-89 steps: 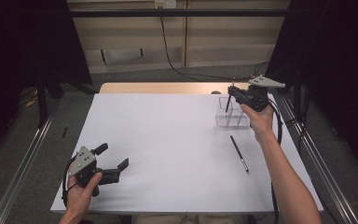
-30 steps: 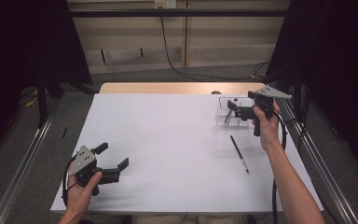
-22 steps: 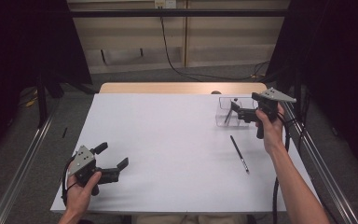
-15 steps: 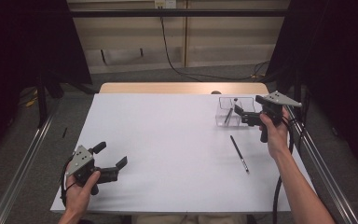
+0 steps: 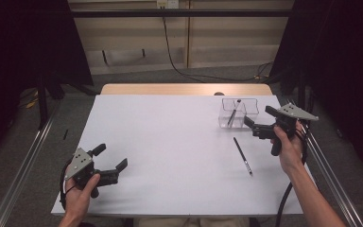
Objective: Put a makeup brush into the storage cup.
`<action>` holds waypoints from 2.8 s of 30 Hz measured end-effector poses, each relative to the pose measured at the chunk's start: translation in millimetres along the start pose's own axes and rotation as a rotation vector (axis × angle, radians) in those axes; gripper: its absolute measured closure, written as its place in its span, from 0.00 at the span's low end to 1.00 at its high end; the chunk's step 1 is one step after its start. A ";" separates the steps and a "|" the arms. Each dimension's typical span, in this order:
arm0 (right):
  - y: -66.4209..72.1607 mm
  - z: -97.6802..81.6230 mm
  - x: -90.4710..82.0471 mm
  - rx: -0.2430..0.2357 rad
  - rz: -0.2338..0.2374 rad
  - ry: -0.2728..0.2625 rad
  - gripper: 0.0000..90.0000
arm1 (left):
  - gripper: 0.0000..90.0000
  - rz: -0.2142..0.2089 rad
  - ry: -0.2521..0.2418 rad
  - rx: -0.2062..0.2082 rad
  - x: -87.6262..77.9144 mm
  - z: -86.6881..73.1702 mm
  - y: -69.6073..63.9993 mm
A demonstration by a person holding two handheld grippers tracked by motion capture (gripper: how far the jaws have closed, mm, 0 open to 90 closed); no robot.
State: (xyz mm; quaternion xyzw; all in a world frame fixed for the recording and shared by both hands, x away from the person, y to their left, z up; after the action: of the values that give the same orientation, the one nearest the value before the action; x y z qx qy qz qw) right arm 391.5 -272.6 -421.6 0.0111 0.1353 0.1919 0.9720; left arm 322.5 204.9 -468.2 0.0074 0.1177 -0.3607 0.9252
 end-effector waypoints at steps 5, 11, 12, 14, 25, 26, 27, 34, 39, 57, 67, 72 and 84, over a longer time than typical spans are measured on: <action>-0.1 -7.9 -9.5 0.005 -0.014 0.012 0.00 | 0.02 -0.004 0.002 0.001 -0.5 -0.4 -1.9; 3.7 -11.0 -20.7 0.008 -0.008 0.005 0.00 | 0.02 -0.001 0.009 -0.002 -1.1 -1.2 -2.1; 4.5 -12.0 -22.5 0.017 -0.002 0.004 0.00 | 0.02 -0.007 0.002 -0.004 -1.6 -0.5 -2.8; 6.7 -15.1 -26.3 0.008 -0.001 0.007 0.00 | 0.02 -0.009 -0.002 -0.007 -1.9 0.2 -3.5; 17.0 -26.6 -44.4 0.027 -0.009 -0.044 0.01 | 0.02 -0.006 -0.001 -0.021 -5.2 -0.4 -3.7; 17.8 -28.9 -46.4 0.026 -0.010 -0.041 0.01 | 0.02 -0.002 0.001 -0.021 -5.4 -0.8 -3.2; 18.9 -31.6 -48.2 0.024 -0.010 -0.035 0.01 | 0.02 0.007 0.006 -0.022 -5.7 -1.6 -2.0; 20.3 -41.0 -62.4 0.030 -0.020 -0.026 0.01 | 0.02 0.003 -0.001 -0.036 -6.6 -0.8 -1.7; 24.7 -50.2 -73.0 0.027 -0.027 -0.011 0.02 | 0.02 -0.029 -0.009 0.000 -6.2 1.0 -10.0; 27.6 -76.7 -111.9 -0.015 -0.077 0.011 0.02 | 0.02 0.003 0.002 -0.013 -11.8 1.1 -9.4; 21.5 -74.5 -115.8 -0.004 -0.088 -0.018 0.02 | 0.02 0.012 -0.008 -0.022 -16.6 2.0 -6.9; 21.5 -72.5 -115.2 -0.001 -0.087 -0.023 0.02 | 0.02 0.010 -0.001 -0.025 -15.8 0.4 -4.7; 26.0 -64.0 -108.9 -0.015 -0.055 -0.023 0.02 | 0.02 0.005 -0.019 -0.023 -18.5 4.3 -7.5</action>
State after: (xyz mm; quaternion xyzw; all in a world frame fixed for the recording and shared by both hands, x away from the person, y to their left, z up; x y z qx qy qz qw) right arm 267.8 -291.4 -453.1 0.0023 0.1227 0.1658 0.9785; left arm 305.2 211.2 -459.3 -0.0064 0.1128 -0.3569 0.9273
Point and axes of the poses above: each handheld gripper's, and its own axes: x roughly forward along the jaws, z roughly out of its top, y roughly to its left, the point moved 8 cm from there along x, roughly forward along the jaws, and after that the axes turned 2 degrees about -z, right-handed, at the moved point
